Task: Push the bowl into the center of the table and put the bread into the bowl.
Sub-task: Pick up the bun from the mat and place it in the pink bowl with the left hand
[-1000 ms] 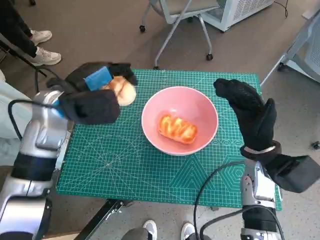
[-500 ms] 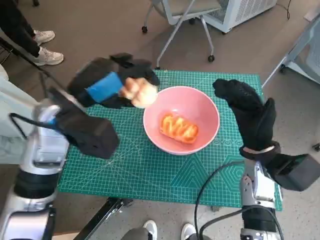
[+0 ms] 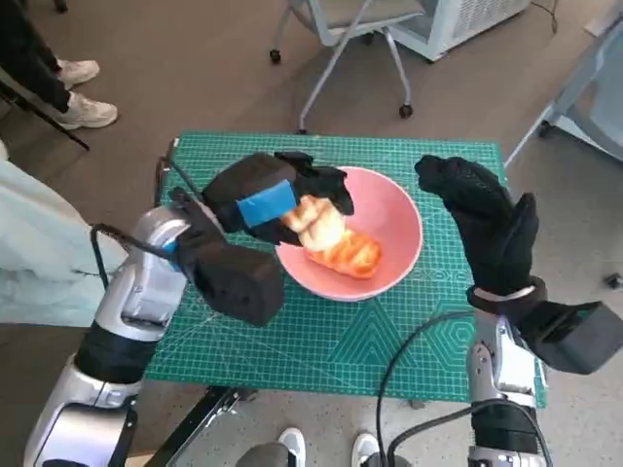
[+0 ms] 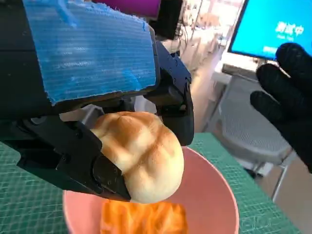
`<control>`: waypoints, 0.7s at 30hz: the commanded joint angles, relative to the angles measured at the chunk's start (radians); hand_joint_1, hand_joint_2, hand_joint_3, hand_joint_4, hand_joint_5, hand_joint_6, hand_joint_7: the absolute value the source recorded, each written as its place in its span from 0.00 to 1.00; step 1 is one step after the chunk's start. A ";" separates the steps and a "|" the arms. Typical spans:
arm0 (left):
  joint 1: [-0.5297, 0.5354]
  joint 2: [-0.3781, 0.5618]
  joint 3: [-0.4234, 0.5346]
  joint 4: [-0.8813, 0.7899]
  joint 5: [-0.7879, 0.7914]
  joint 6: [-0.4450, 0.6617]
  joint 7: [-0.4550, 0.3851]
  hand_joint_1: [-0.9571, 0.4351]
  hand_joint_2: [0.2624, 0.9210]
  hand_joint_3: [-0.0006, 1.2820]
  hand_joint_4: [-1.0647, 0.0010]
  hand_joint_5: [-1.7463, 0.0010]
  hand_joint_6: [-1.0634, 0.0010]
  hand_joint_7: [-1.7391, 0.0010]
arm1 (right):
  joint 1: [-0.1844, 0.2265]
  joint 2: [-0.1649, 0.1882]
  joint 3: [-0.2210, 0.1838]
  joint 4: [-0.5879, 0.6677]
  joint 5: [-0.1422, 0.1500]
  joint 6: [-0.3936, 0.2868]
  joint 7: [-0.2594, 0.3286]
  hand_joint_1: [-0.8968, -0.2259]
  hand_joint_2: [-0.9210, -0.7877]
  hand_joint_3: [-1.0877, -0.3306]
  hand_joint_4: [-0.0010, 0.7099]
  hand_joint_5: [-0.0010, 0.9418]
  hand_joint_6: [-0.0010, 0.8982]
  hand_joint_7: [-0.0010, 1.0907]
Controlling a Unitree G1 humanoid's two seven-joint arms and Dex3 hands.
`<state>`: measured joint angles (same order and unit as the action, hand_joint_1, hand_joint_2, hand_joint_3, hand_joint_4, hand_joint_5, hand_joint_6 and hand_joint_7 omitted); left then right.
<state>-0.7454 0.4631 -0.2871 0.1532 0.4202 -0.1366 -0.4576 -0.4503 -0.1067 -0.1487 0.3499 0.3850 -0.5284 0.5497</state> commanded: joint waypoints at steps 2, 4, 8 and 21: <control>-0.014 -0.015 -0.043 0.030 0.020 0.031 -0.053 0.73 0.91 0.13 0.54 0.53 0.59 0.47 | 0.031 0.000 0.002 -0.014 -0.012 0.009 -0.010 0.31 0.00 0.39 0.27 0.00 0.09 0.49; -0.013 -0.014 -0.048 0.024 0.025 0.044 -0.065 0.73 0.89 0.10 0.57 0.75 0.59 0.69 | 0.031 -0.001 0.001 -0.013 -0.013 0.009 -0.012 0.31 0.00 0.39 0.27 0.00 0.09 0.49; -0.010 -0.013 -0.055 0.007 0.032 0.064 -0.080 0.71 0.85 0.05 0.65 0.93 0.61 0.90 | 0.033 0.001 0.001 -0.013 -0.018 0.007 -0.017 0.32 0.00 0.38 0.27 0.00 0.09 0.49; 0.008 -0.005 -0.048 -0.004 0.042 0.003 -0.048 0.62 0.78 0.01 0.76 1.00 0.65 1.00 | 0.029 0.007 0.003 -0.005 -0.032 0.000 -0.028 0.33 0.00 0.34 0.27 0.00 0.09 0.50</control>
<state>-0.7519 0.4519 -0.3406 0.1586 0.4563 -0.1122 -0.5209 -0.4438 -0.1058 -0.1483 0.3326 0.3611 -0.5322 0.5321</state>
